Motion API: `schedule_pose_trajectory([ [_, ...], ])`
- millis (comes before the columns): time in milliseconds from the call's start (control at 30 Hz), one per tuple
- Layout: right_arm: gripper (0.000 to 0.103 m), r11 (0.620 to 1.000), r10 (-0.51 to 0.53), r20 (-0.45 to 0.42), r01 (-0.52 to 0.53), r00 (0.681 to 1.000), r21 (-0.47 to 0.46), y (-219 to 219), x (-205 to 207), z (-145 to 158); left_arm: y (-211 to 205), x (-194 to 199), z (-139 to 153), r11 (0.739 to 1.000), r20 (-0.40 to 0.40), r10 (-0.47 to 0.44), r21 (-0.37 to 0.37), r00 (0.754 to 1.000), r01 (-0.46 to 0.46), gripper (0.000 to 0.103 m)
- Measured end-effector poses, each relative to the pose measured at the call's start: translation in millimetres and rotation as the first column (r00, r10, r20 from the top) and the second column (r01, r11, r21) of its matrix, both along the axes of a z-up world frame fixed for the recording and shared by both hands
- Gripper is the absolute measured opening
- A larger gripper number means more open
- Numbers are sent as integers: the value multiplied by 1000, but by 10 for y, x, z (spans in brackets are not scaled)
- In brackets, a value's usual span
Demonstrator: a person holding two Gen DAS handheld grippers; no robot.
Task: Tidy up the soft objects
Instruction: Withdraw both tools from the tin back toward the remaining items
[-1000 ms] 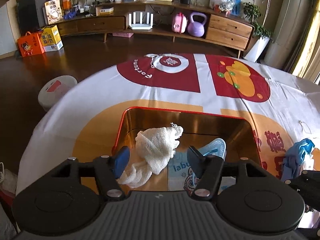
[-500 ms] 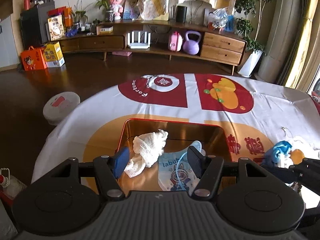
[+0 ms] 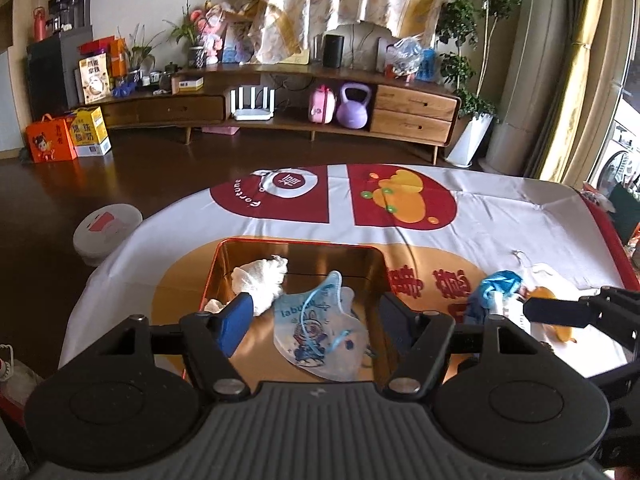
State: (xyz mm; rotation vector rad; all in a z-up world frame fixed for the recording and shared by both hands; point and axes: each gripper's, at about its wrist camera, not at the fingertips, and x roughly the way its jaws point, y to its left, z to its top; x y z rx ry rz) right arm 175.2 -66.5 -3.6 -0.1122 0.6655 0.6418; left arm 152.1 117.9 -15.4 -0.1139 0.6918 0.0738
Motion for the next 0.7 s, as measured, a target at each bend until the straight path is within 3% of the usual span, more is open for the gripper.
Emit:
schedule_pose_trajectory([
  [333, 92, 998, -50, 28, 48, 998, 49, -326, -200, 131, -230, -330, 128, 1000, 48, -28, -1, 998, 28, 70],
  [467, 99, 996, -57, 48, 54, 997, 68, -440, -293, 186, -350, -464, 190, 999, 69, -46, -6, 997, 46, 80],
  [700, 103, 994, -76, 68, 70, 995, 81, -616, -403, 229, -573, -632, 248, 997, 94, -80, 19, 992, 79, 82],
])
